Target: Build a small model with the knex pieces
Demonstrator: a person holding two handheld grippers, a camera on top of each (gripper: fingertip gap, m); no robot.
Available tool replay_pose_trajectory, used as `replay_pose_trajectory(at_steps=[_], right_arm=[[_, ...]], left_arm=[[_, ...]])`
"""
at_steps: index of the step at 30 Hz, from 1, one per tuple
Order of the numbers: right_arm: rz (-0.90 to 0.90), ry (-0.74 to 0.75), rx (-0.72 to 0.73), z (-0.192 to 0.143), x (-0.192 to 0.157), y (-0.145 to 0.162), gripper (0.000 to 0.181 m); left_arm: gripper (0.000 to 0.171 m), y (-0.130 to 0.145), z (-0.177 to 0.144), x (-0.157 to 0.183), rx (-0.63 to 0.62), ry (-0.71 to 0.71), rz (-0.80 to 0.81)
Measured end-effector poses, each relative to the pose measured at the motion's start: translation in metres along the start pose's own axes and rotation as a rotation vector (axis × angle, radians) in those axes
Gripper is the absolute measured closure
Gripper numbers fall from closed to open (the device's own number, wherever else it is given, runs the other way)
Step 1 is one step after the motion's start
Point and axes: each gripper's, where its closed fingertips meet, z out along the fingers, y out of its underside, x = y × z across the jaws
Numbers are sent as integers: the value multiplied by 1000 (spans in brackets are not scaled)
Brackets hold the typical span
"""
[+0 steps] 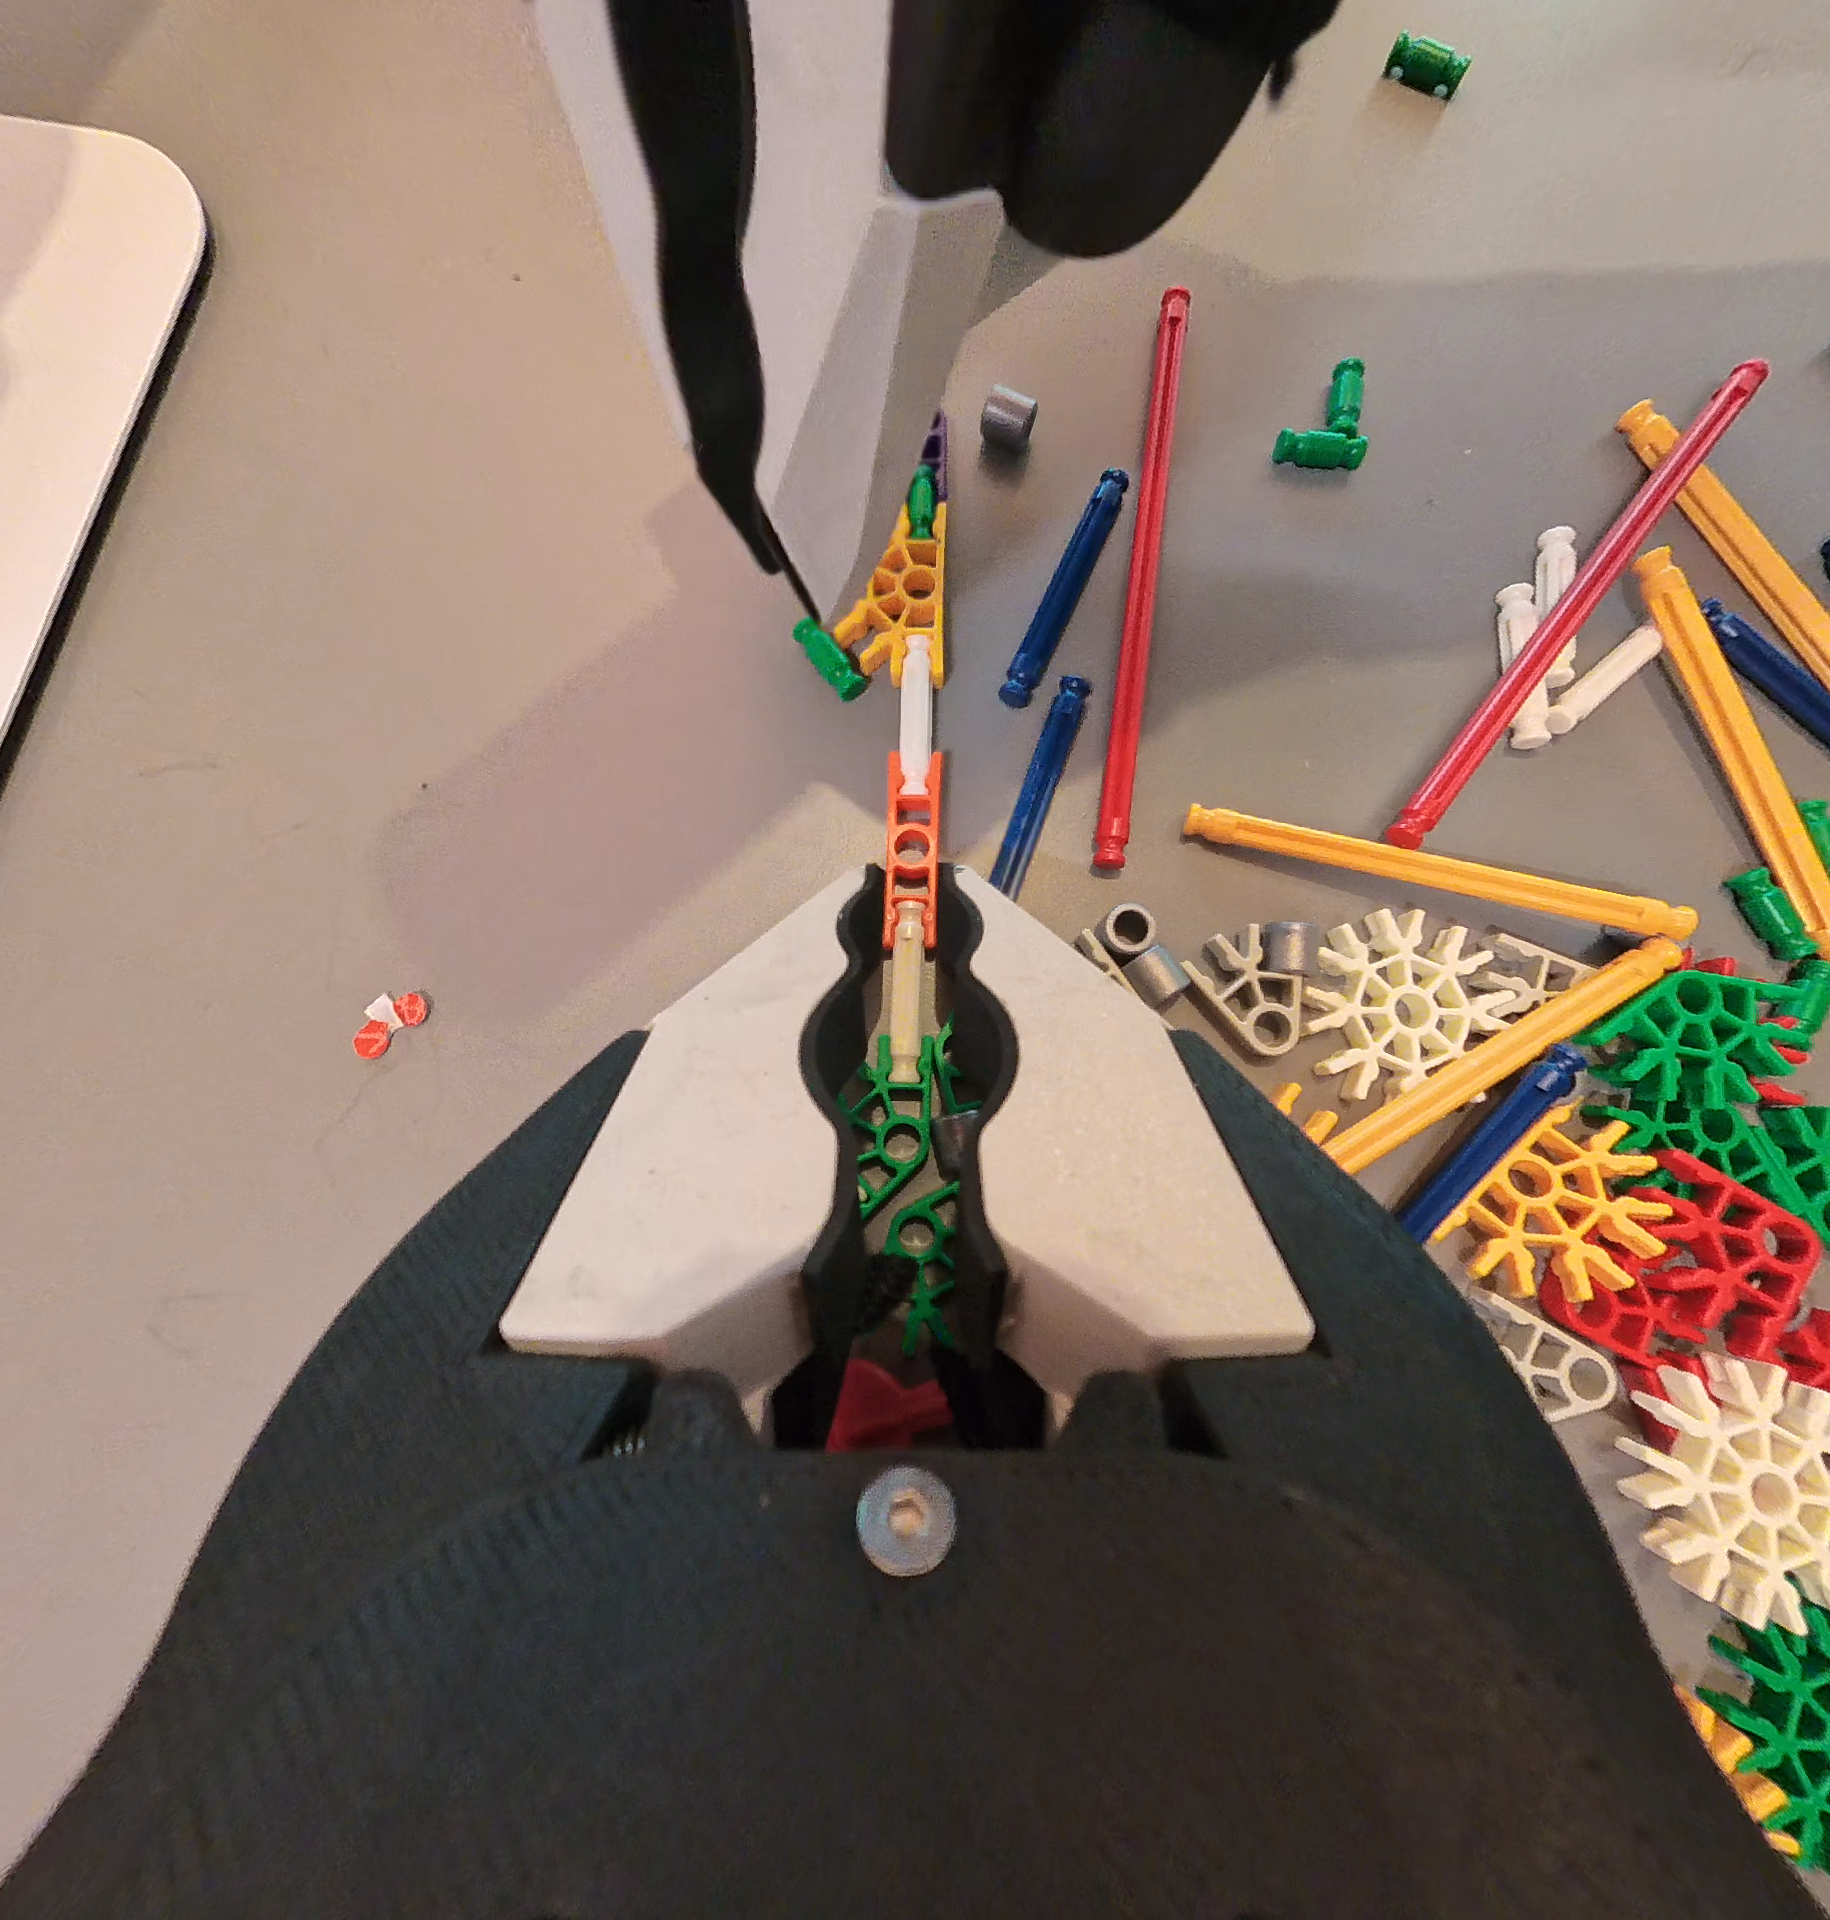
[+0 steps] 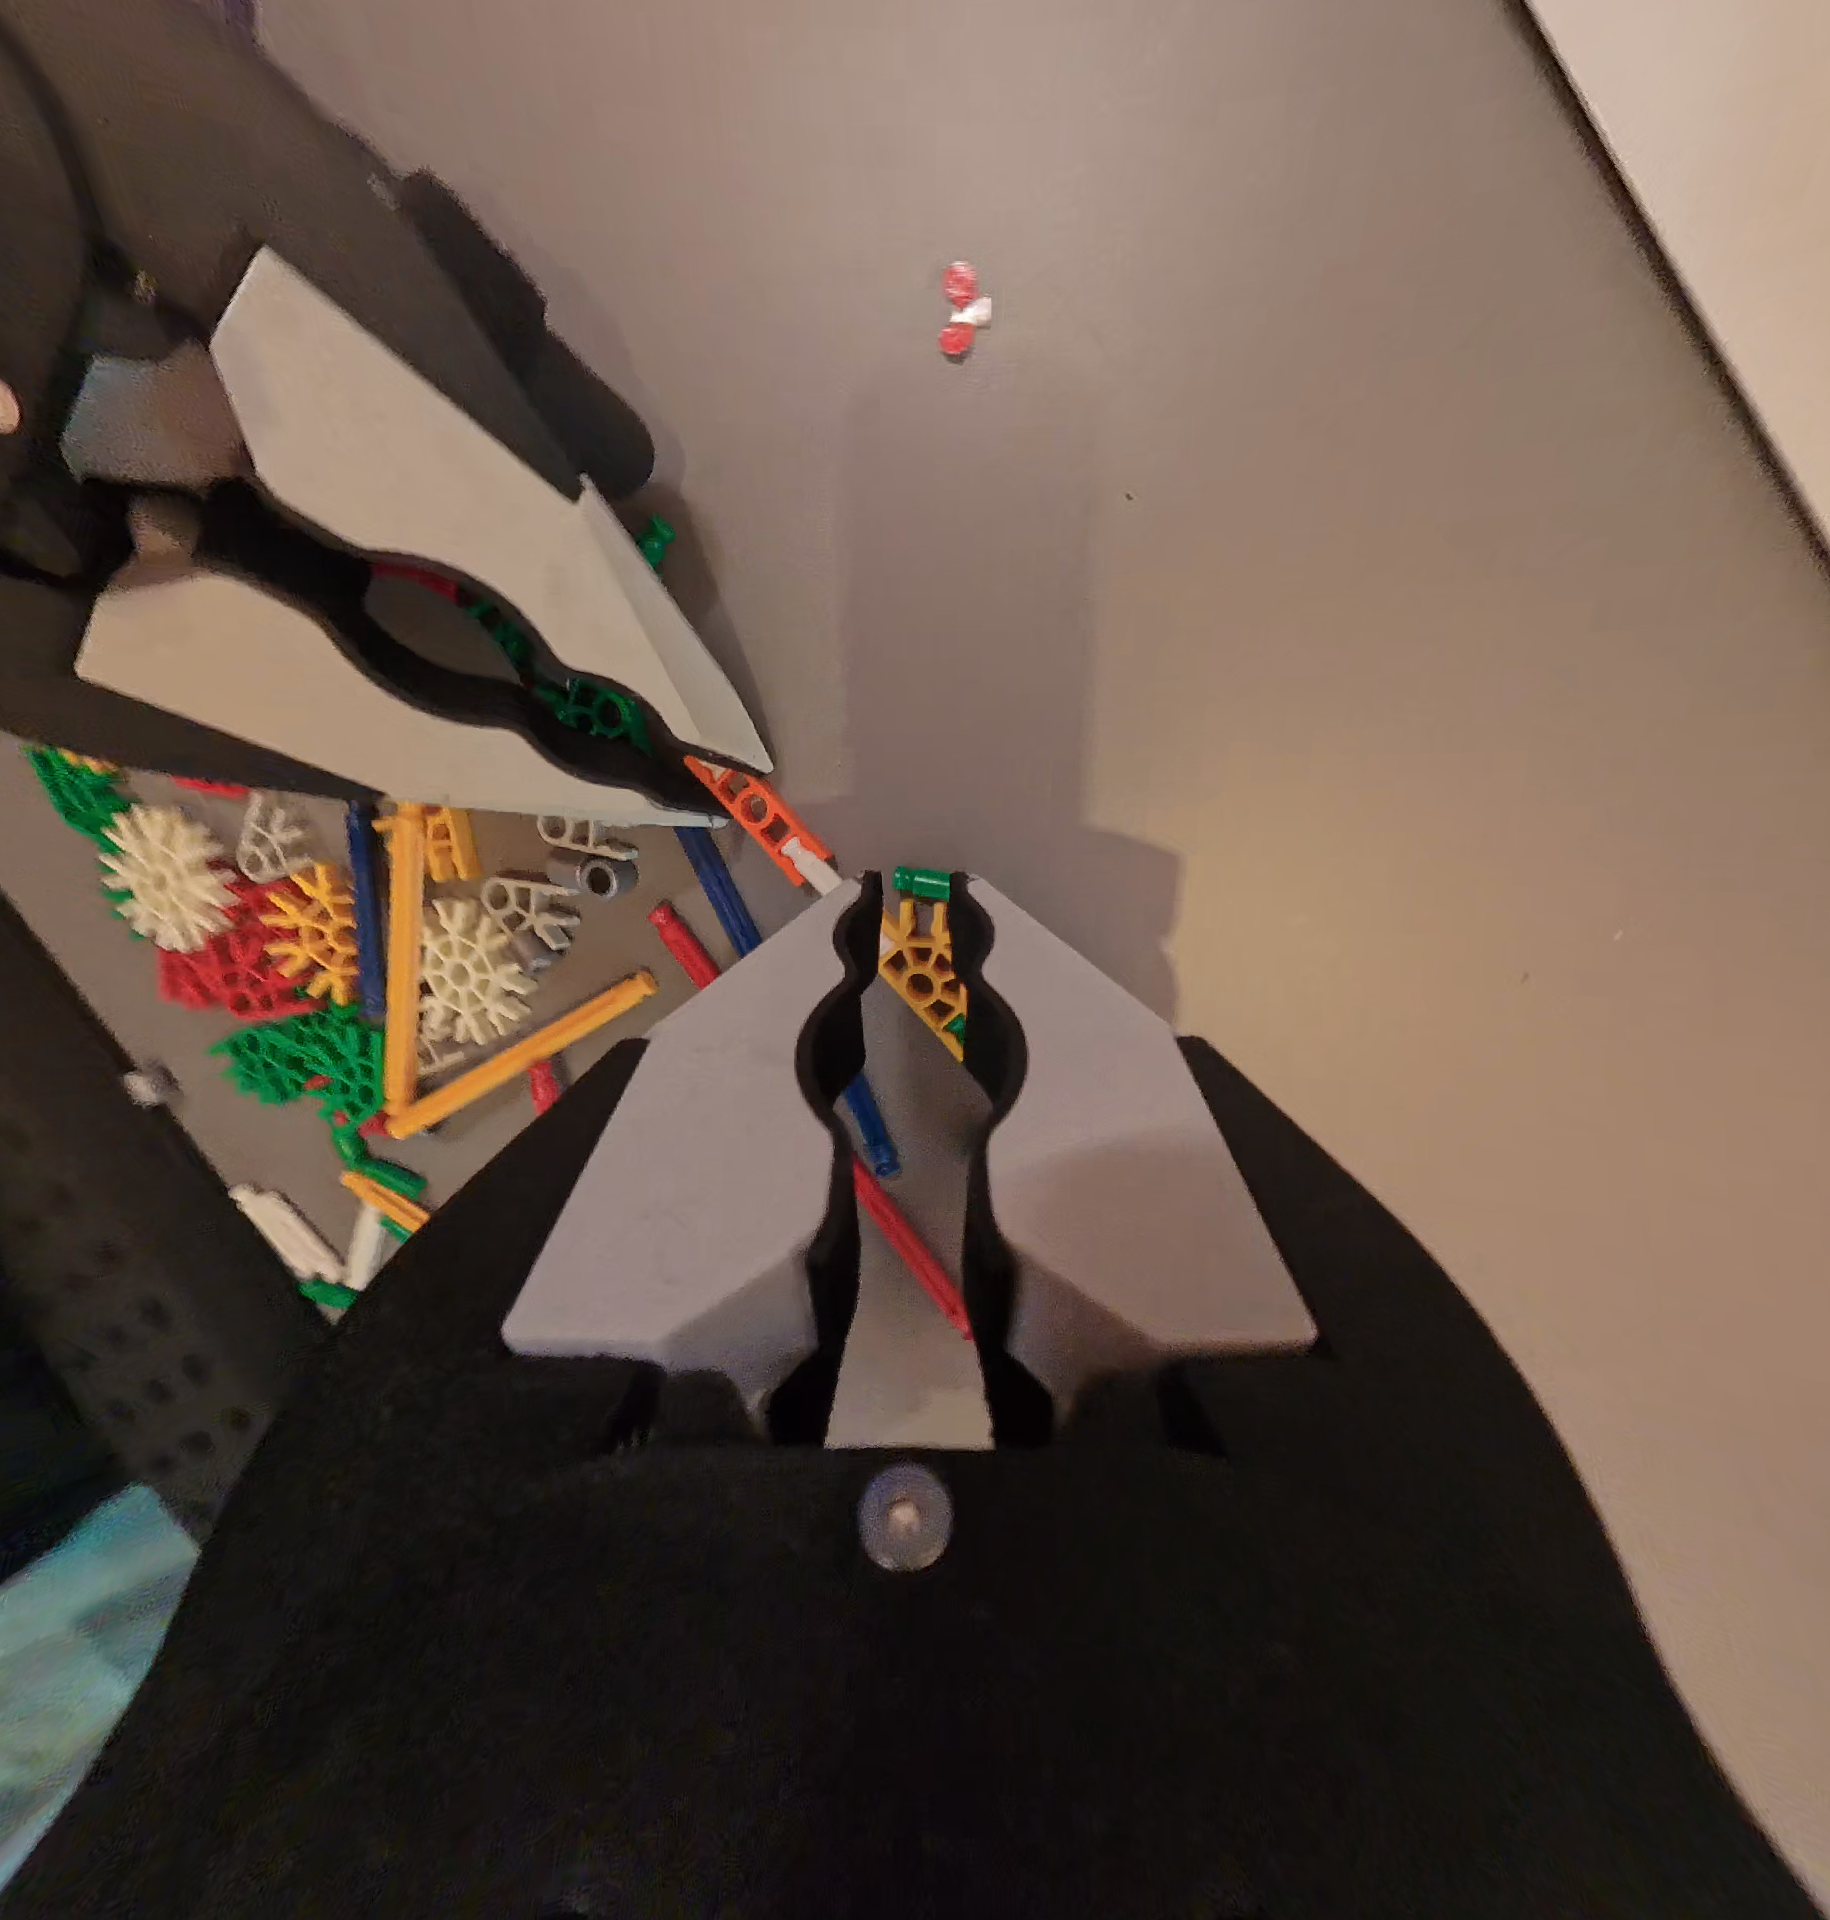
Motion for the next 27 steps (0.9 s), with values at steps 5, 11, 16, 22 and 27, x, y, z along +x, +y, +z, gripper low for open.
replay_pose_trajectory(at_steps=[5, 11, 16, 22, 27], right_arm=[[206, -53, 42, 8, 2, 8, 169], [242, -40, 51, 14, -1, 10, 165], [332, -29, 109, 18, 3, 1, 160], [332, 28, 112, 23, 4, 1, 181], [274, 43, 114, 18, 1, 1, 167]], left_arm=[[164, 0, 0, 0, 1, -2, -3], [164, -2, 2, 9, 10, 13, 9], [164, -5, 5, 14, 19, 23, 13], [164, -5, 5, 14, 22, 24, 13], [164, -4, 4, 15, 24, 29, 12]])
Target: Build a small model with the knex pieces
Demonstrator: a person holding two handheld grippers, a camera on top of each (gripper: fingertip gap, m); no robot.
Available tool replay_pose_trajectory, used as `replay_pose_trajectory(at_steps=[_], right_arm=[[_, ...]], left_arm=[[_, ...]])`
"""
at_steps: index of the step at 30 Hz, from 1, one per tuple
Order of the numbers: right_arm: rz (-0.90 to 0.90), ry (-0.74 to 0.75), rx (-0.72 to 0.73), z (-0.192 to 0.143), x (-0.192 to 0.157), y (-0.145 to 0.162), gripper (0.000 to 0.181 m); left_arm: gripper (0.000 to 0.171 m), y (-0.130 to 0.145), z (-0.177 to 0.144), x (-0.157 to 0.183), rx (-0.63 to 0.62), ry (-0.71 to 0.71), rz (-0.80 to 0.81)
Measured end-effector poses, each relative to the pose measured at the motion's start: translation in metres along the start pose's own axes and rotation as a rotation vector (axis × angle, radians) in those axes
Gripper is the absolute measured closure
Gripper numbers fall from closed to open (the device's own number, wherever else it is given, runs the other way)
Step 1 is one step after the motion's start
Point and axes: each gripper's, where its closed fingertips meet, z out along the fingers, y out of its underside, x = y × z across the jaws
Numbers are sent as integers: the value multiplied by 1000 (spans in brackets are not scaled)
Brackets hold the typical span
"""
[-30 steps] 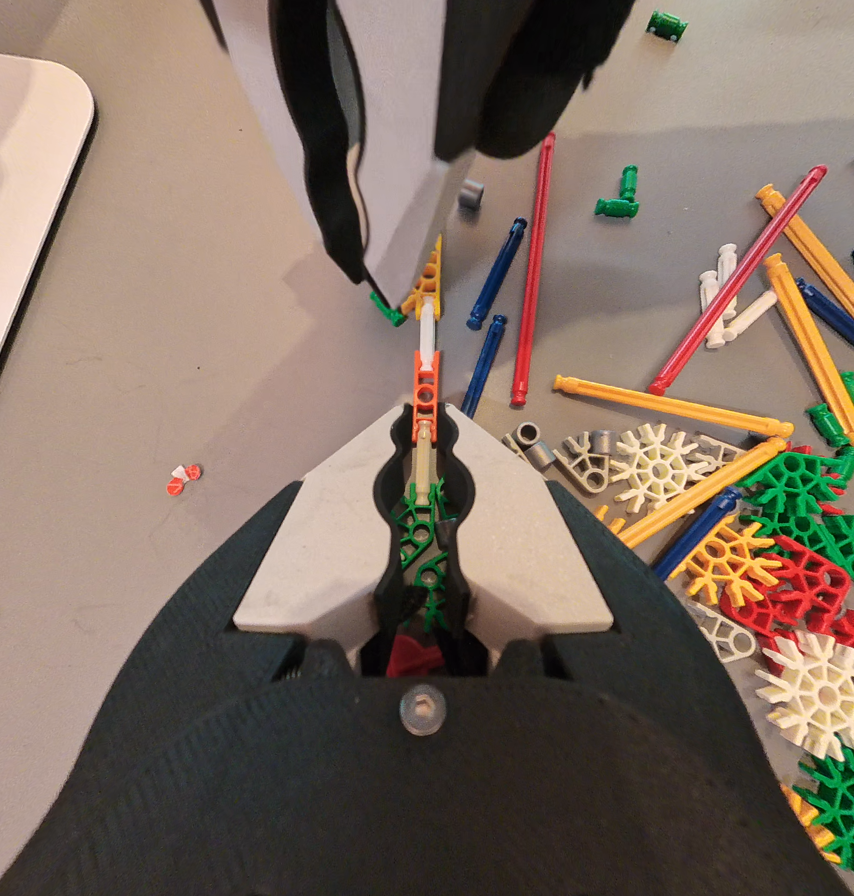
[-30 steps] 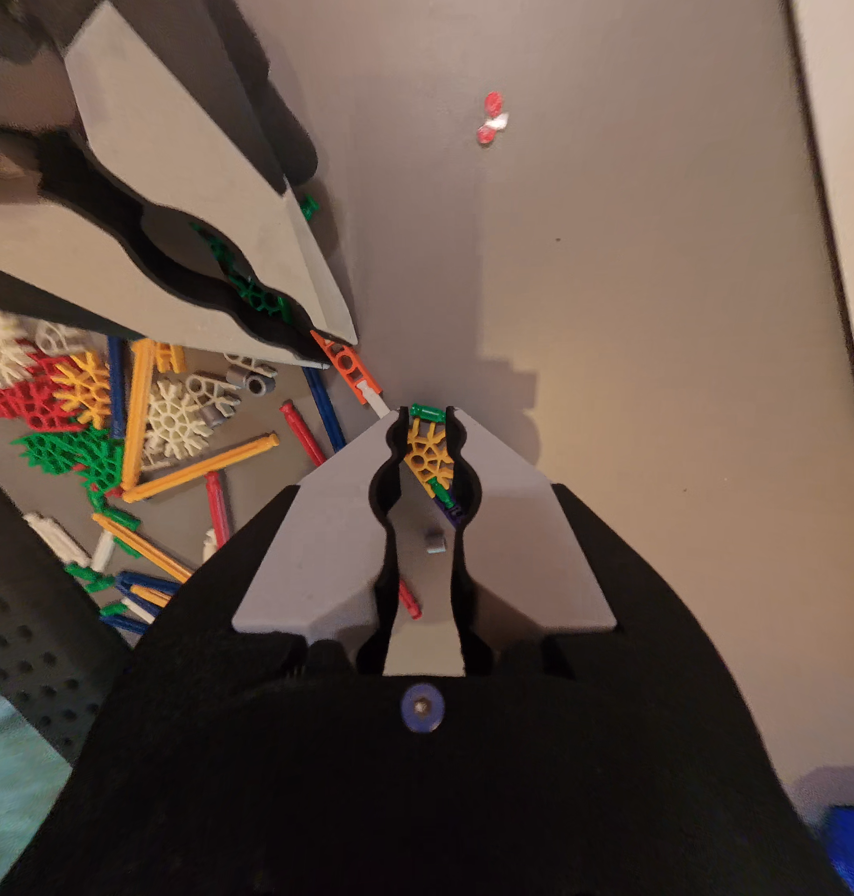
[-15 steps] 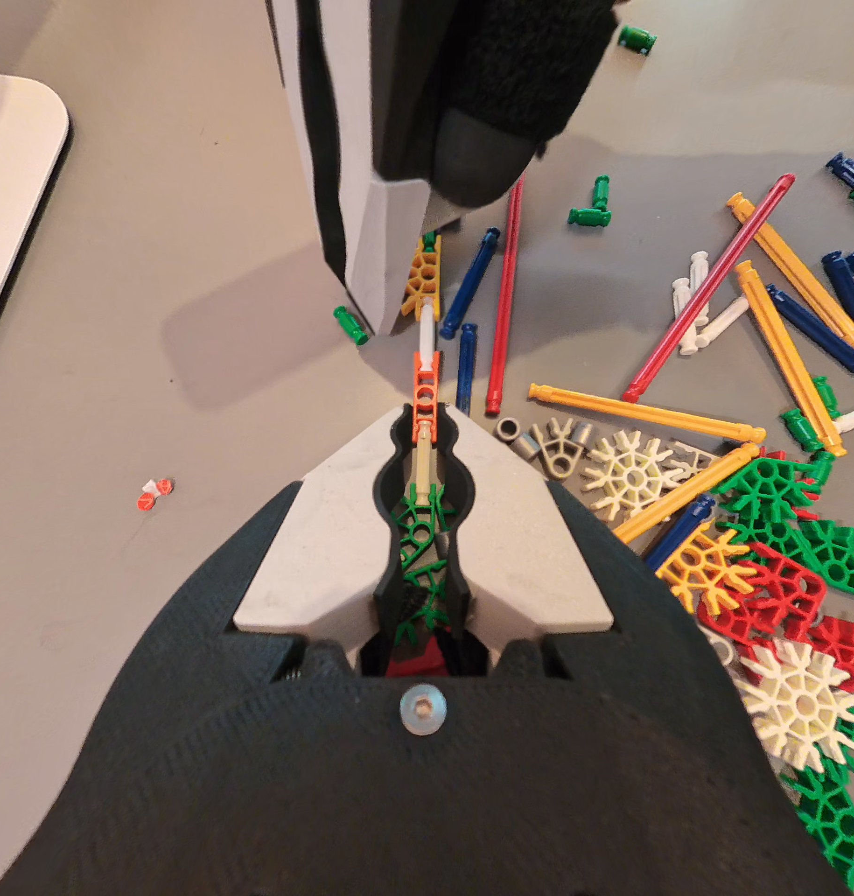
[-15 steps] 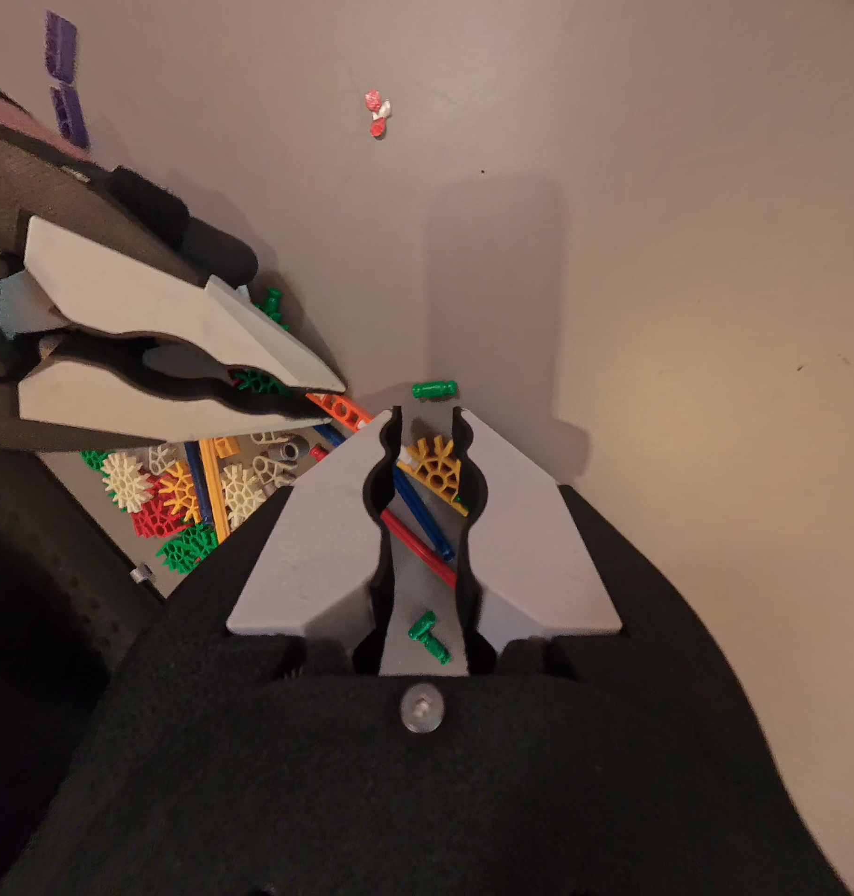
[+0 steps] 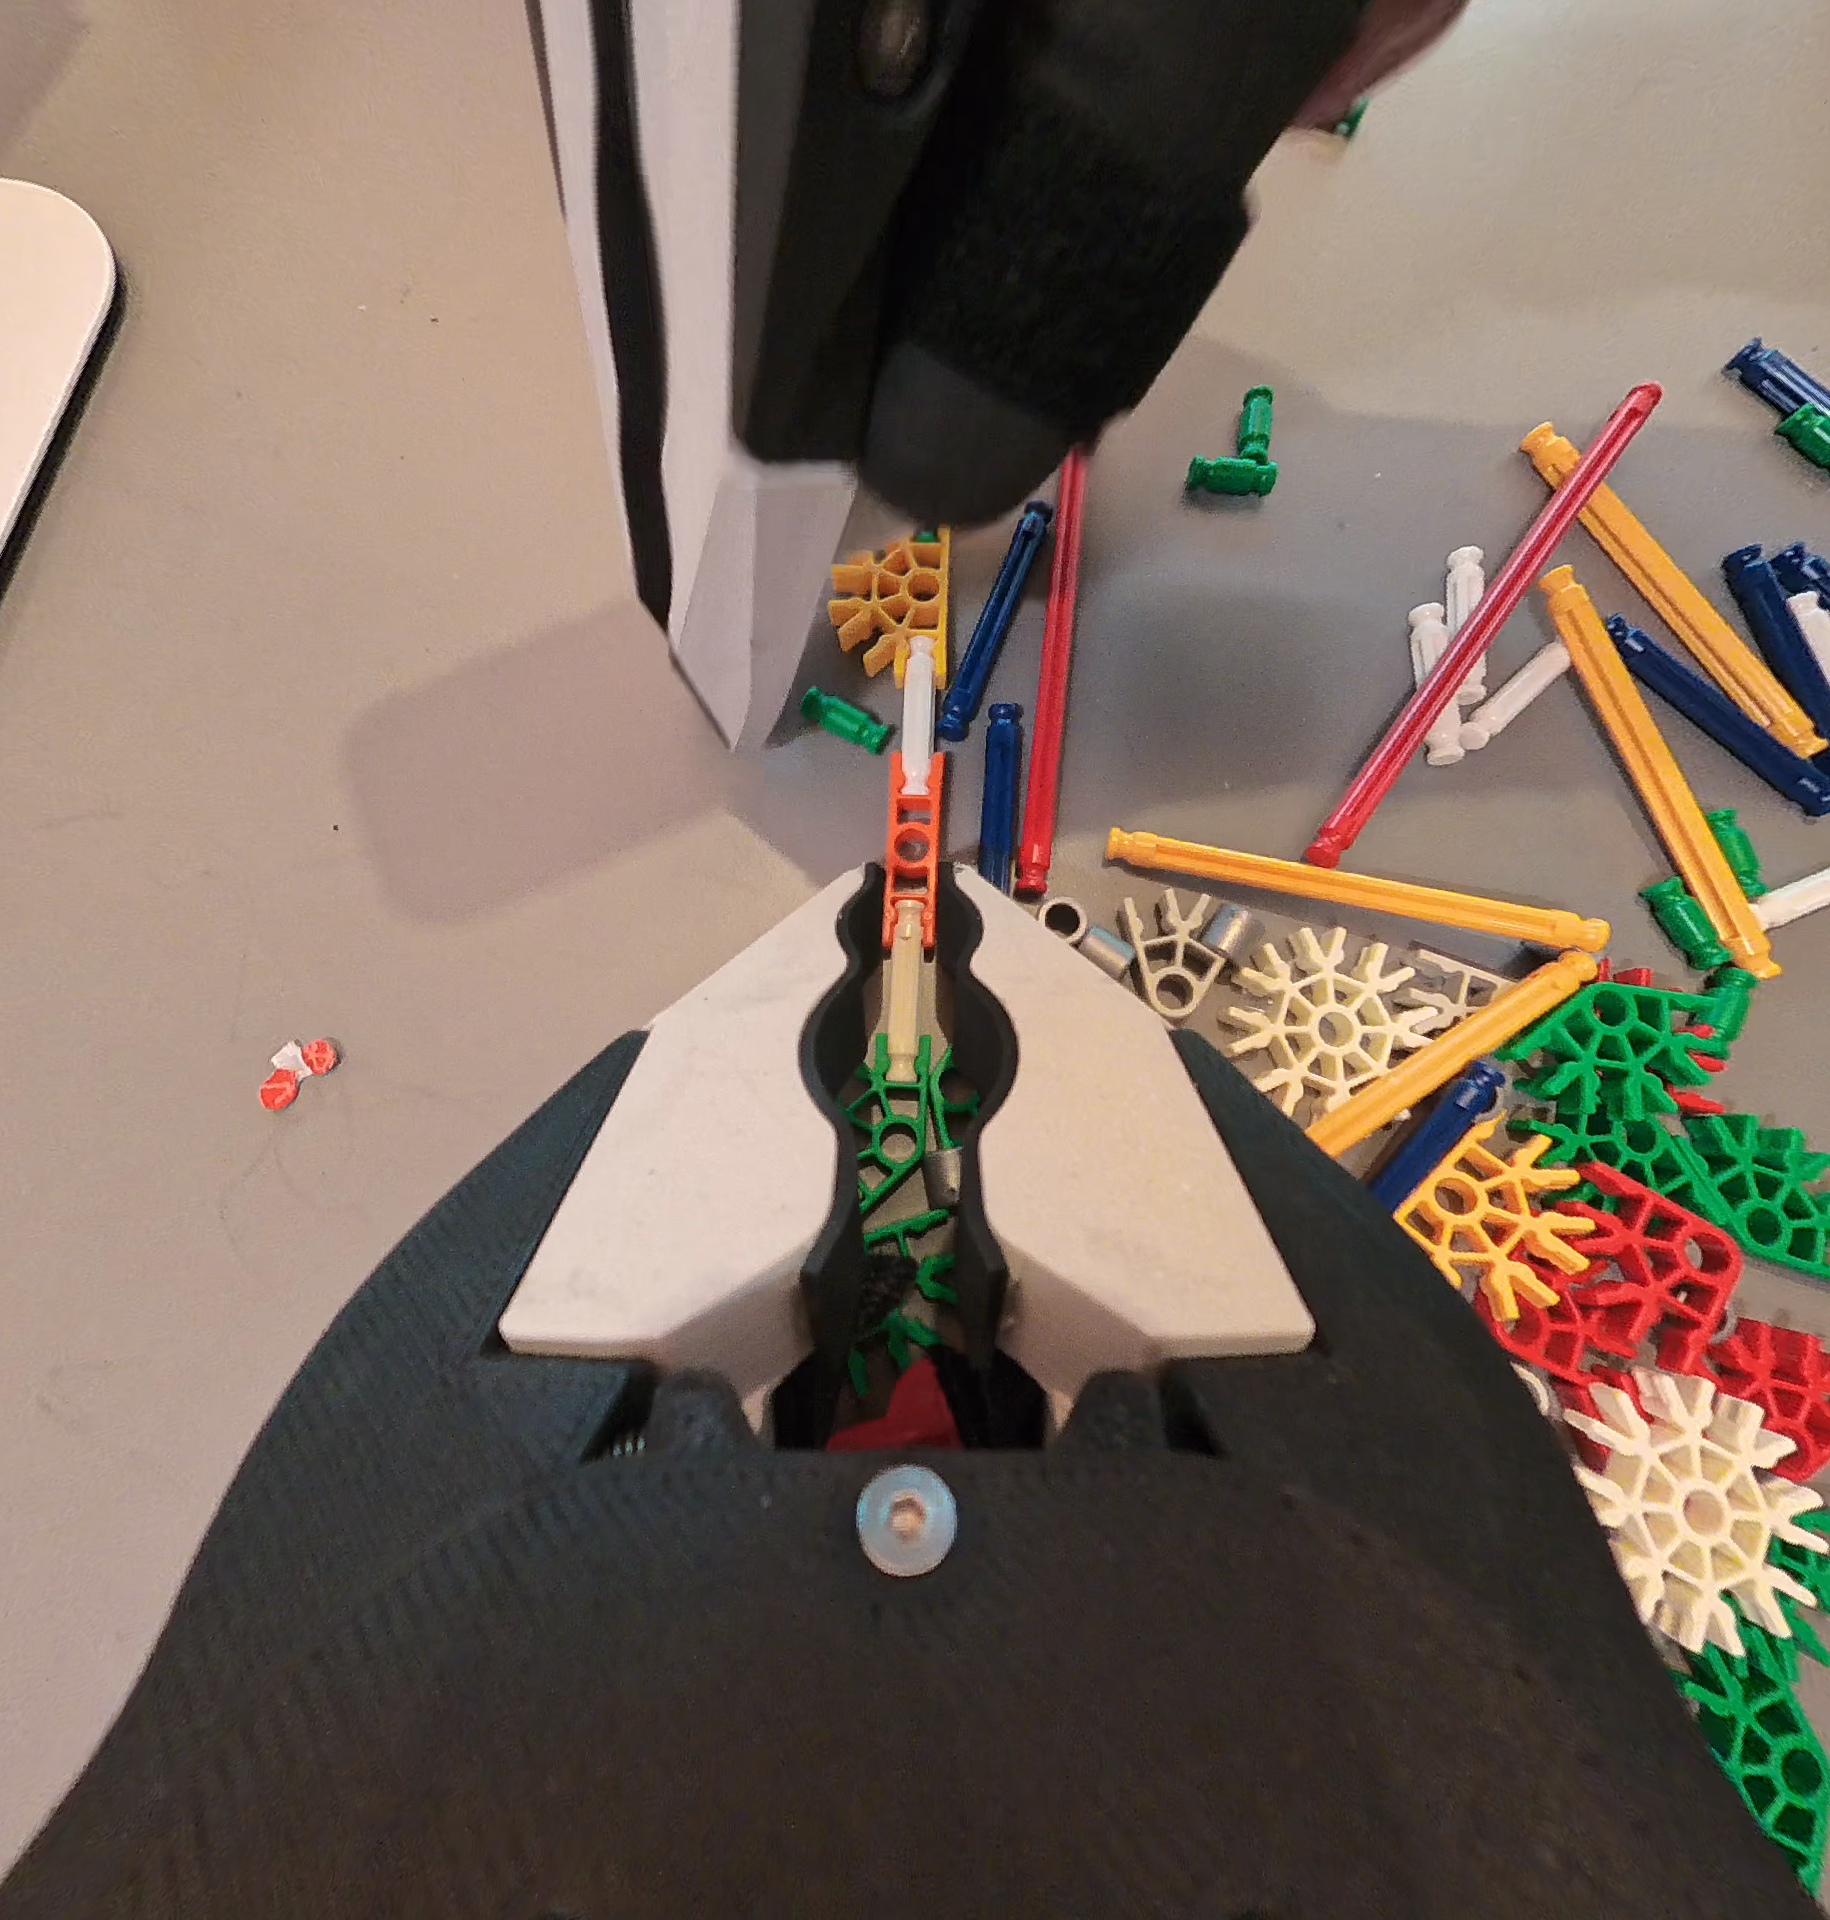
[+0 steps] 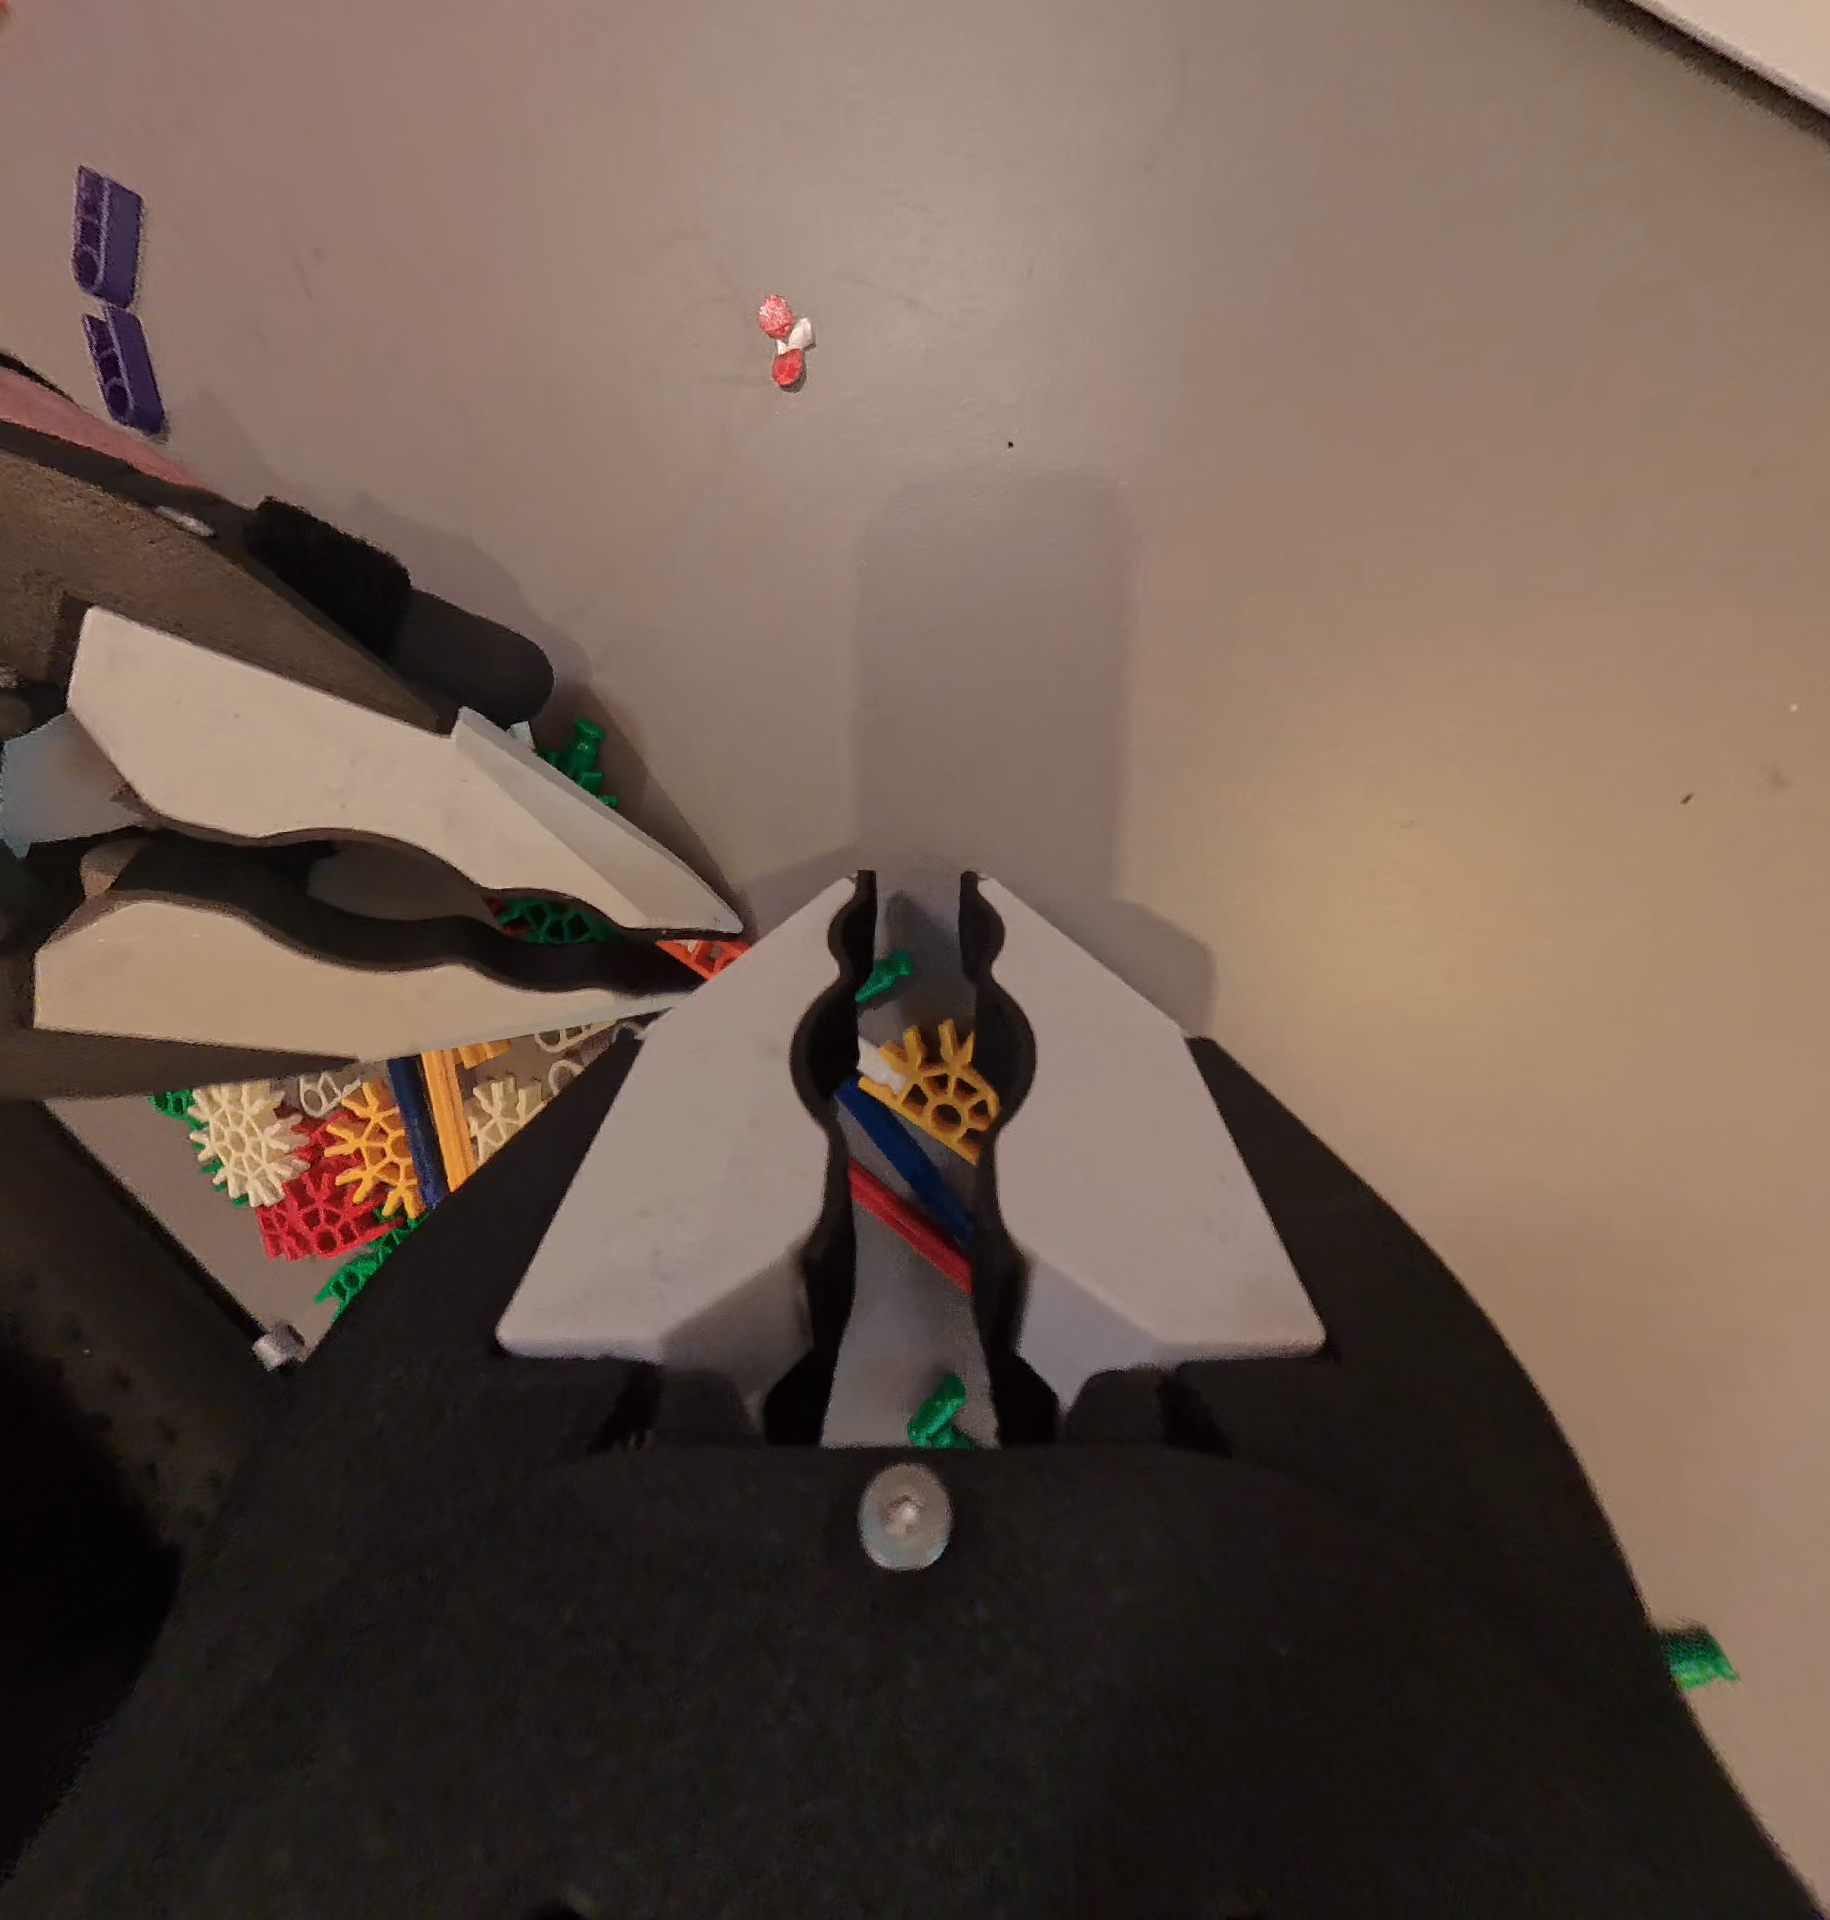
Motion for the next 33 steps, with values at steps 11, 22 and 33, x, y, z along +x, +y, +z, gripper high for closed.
replay_pose_trajectory(at_steps=[11, 22, 33], right_arm=[[5, 46, -95, -4, -3, 26, 166], [-30, 66, -66, -3, -5, 28, 179], [-14, 49, -86, -6, -10, 36, 166]], left_arm=[[164, 0, 0, 9, -1, 13, 26], [164, 0, 1, 12, 1, 9, 30], [164, -2, 3, 20, 3, 29, 49]])
